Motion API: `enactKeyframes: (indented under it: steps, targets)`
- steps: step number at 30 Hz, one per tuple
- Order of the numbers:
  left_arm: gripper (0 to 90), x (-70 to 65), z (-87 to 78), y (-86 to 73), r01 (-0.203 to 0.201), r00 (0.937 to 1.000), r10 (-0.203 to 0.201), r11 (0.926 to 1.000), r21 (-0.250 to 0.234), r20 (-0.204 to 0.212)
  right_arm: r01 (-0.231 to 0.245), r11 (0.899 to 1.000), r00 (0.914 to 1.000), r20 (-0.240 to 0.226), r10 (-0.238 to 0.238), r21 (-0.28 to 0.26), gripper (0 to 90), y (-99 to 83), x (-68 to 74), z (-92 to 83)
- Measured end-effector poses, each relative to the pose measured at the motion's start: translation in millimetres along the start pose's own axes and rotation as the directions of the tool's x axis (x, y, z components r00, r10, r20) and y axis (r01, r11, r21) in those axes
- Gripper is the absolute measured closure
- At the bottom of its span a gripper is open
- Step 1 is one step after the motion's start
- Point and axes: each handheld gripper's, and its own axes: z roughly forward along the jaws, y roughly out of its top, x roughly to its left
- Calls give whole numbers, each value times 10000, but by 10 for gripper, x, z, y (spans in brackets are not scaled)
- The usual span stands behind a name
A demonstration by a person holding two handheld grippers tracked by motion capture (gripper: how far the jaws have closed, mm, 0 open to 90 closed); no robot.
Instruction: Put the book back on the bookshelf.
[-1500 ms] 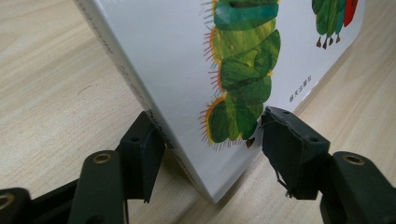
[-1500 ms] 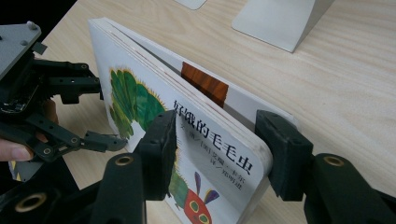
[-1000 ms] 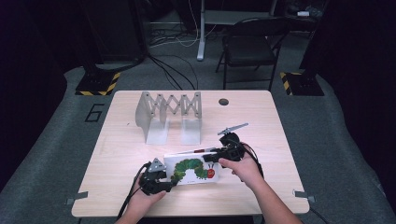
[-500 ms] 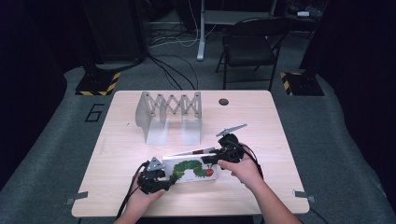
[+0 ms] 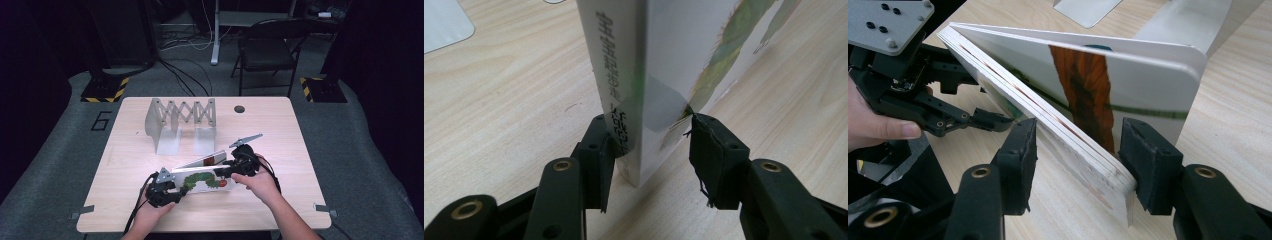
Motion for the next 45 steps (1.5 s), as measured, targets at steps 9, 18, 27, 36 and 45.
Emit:
enactKeyframes:
  steps: [9,18,27,36,45]
  targets:
    - [540,-5,-5,-13,-261,9994,261,9997,-8,-215,-7,10000,10000,-12,7,-22,489,-37,49,0]
    - [540,-16,-1,-39,-655,9976,659,9977,184,-218,-107,9999,9999,-67,107,15,474,-120,38,35]
    - [533,-17,-34,-52,-568,9983,567,9984,-14,-135,114,9998,9999,-75,-115,-144,459,-189,55,27]
    - [485,4,-127,-5,-292,9995,299,9982,-515,132,104,9994,9999,-55,-105,-322,427,-206,71,26]
    - [456,19,-155,18,-438,9989,447,9976,-534,156,190,9989,9997,189,-182,-428,404,-231,69,8]
